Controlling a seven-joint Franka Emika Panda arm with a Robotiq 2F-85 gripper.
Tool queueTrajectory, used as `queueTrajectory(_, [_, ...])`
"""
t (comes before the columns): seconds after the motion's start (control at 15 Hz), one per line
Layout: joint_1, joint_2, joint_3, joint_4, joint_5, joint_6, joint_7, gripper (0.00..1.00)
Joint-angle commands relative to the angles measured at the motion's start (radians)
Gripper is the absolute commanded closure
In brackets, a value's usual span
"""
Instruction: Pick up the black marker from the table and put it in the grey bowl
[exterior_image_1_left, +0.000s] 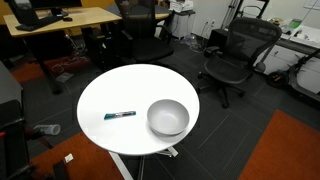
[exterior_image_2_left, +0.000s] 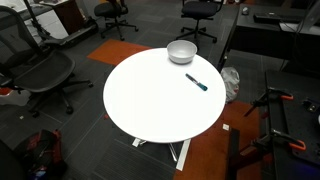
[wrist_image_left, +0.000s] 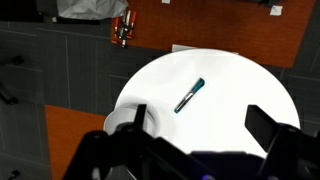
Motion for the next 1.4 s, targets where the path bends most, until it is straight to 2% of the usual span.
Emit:
queueTrajectory(0.0, [0.005,0.046,-0.025,-0.042,0.055,0.118,0.039,0.00])
queueTrajectory(0.47, [-0.006,0.159,-0.033,-0.144,0.165,0.422,0.120,0.00])
queueTrajectory(0.67, [-0.007,0.219,-0.030,-0.167,0.207,0.518,0.150,0.00])
queueTrajectory(1.13, [-0.026,0.378,-0.019,-0.165,0.214,0.642,0.278,0.00])
queueTrajectory(1.33, [-0.028,0.452,-0.029,-0.149,0.231,0.681,0.288,0.00])
